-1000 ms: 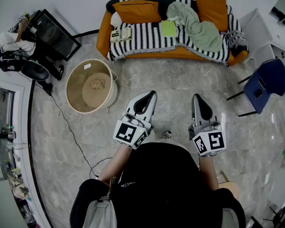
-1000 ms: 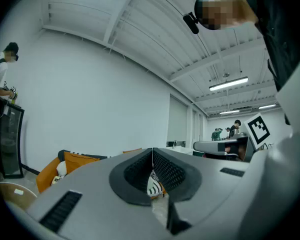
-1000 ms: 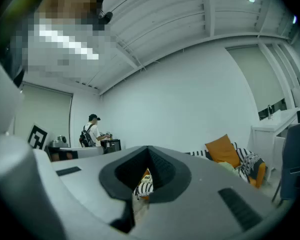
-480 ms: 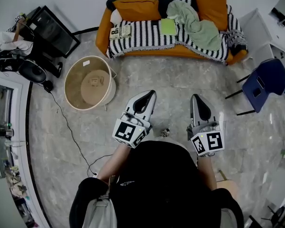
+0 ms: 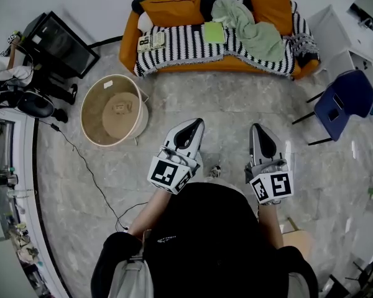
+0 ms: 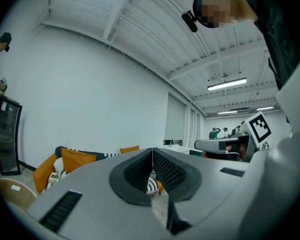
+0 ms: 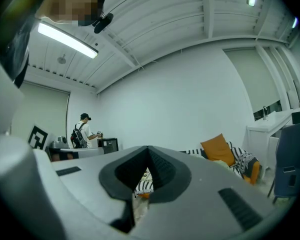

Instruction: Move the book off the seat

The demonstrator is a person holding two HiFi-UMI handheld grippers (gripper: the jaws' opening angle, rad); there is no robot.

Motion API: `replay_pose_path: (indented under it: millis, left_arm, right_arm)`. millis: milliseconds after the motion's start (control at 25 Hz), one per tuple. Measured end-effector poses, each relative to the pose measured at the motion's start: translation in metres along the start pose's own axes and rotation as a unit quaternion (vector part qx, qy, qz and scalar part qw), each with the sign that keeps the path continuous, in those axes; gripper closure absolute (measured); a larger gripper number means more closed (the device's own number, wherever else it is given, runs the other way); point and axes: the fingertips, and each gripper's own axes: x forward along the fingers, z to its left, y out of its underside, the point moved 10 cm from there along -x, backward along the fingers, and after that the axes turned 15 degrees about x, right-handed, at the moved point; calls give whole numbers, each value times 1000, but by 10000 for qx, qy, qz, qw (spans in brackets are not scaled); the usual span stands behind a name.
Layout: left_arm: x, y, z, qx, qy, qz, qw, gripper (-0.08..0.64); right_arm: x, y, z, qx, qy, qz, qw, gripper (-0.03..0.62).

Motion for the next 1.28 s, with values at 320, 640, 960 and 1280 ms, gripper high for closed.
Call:
replay_pose_path:
  millis: [320, 640, 960, 1280]
  left_arm:
    - [34, 9, 35, -20, 125, -100, 9999, 548]
    - [82, 19, 84, -48, 185, -82, 9998, 548]
    - [132, 30, 154, -125, 217, -125, 9996, 548]
    - [153, 38, 220, -91, 201, -202, 9996, 548]
  right_arm:
    - [36, 0, -9, -11, 191, -69, 9998, 578]
    - [105, -9, -24, 9, 244, 106, 9996, 578]
    - [191, -10, -29, -75, 273, 358, 9990, 578]
    - [257, -5, -23, -165, 394, 347, 9985, 577]
